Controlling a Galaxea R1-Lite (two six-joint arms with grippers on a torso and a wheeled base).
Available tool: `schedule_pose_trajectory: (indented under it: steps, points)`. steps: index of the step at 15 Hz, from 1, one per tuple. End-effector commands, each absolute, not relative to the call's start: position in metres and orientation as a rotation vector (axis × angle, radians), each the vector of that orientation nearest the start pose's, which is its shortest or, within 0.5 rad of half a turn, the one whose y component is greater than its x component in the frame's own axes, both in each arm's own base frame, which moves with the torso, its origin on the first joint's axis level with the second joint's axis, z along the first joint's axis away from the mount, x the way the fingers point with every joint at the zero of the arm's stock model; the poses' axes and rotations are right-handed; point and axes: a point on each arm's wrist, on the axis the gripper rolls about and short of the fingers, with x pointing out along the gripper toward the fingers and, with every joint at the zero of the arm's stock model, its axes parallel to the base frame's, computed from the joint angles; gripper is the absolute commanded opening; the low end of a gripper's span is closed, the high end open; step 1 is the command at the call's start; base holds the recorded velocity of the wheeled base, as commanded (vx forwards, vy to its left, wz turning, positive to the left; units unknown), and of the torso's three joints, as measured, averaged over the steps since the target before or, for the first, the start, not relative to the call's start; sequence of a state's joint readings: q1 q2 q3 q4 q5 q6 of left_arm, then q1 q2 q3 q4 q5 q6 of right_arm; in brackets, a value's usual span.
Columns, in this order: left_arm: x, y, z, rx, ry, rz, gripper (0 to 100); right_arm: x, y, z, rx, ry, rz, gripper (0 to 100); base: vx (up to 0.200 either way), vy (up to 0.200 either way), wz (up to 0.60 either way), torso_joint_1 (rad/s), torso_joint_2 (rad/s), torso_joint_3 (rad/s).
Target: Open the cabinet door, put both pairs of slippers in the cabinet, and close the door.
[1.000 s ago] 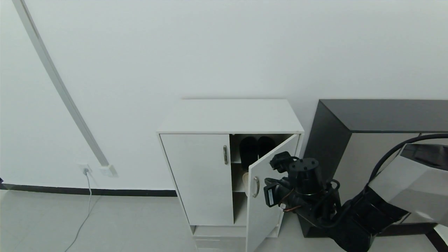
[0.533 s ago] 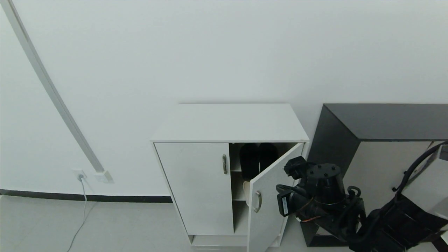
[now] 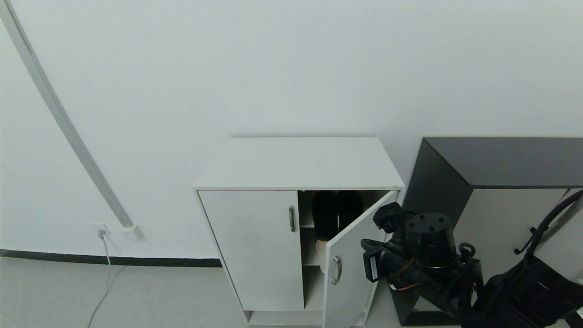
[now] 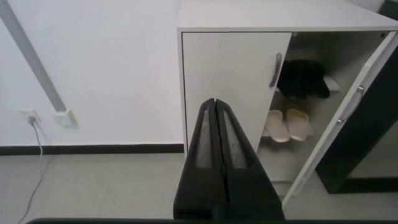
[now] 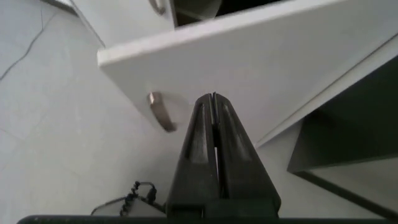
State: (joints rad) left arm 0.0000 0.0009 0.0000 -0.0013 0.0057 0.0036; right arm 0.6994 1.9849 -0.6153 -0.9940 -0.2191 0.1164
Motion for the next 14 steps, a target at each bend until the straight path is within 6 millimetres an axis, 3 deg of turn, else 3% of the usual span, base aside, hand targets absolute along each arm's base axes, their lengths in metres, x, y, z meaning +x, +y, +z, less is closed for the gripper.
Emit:
schedule_pose_trajectory:
  steps: [1, 14]
  points:
    - [-0.023, 0.000, 0.076, 0.003, 0.000, 0.006, 0, 0.261, 0.212, 0.075, -0.055, 0.368, 0.452, 0, 0.000, 0.000, 0.00, 0.000, 0.00, 0.000]
    - [-0.023, 0.000, 0.076, 0.003, 0.000, 0.006, 0, 0.323, 0.229, 0.046, -0.019, 0.346, 0.391, 0, 0.000, 0.000, 0.00, 0.000, 0.00, 0.000]
